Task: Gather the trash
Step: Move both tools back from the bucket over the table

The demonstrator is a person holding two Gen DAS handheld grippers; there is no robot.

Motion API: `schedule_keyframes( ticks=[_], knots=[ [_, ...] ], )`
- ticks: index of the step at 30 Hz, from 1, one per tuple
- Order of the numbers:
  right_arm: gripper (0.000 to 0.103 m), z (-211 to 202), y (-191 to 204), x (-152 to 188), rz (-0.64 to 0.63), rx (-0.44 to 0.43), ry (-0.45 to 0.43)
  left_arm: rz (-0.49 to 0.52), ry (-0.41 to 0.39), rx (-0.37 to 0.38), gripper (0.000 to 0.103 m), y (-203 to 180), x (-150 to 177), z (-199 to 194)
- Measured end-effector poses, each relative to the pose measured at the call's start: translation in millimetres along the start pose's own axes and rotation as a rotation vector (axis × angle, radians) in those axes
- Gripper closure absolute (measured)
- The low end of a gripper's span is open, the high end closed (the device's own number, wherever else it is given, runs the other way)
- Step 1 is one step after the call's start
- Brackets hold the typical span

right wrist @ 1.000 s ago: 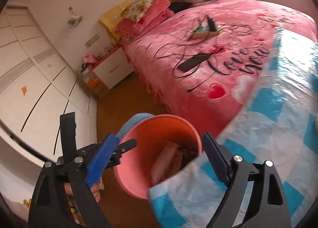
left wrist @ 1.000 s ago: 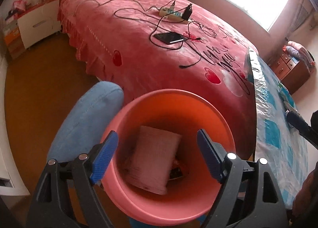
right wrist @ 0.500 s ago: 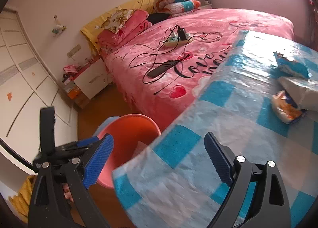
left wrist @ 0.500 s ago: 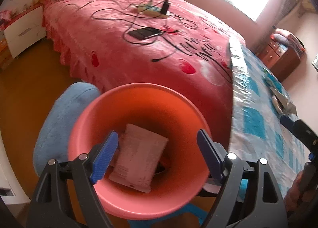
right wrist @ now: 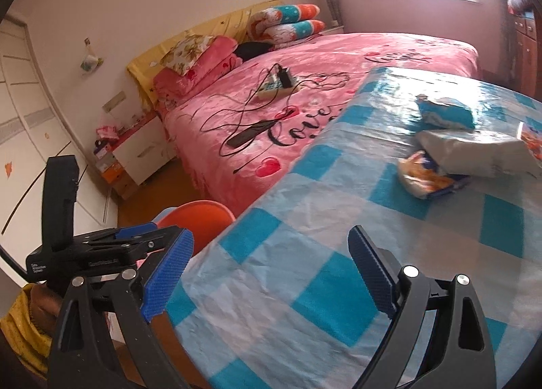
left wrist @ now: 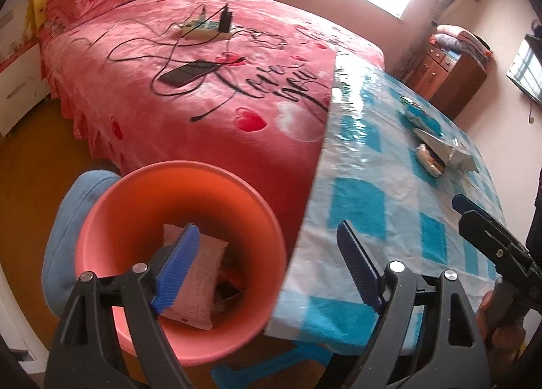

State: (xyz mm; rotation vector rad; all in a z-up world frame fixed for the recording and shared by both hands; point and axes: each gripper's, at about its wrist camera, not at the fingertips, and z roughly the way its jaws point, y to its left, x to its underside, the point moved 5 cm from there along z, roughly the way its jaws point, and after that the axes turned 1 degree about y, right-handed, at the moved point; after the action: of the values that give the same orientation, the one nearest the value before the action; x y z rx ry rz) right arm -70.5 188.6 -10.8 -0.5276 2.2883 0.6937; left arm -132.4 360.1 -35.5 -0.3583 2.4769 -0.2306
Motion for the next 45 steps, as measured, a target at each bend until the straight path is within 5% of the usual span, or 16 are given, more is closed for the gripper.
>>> schedule_keyframes(
  ticks=[34, 45],
  knots=[
    [0.009, -73, -97, -1, 0.162, 0.046, -0.135, 0.213, 0.066, 0.029, 0.019, -129, 10, 9],
    [0.009, -104, -162, 1, 0.291, 0.115, -0.197, 0.298, 0.05, 0.065, 0.019, -180, 0, 12]
  ],
)
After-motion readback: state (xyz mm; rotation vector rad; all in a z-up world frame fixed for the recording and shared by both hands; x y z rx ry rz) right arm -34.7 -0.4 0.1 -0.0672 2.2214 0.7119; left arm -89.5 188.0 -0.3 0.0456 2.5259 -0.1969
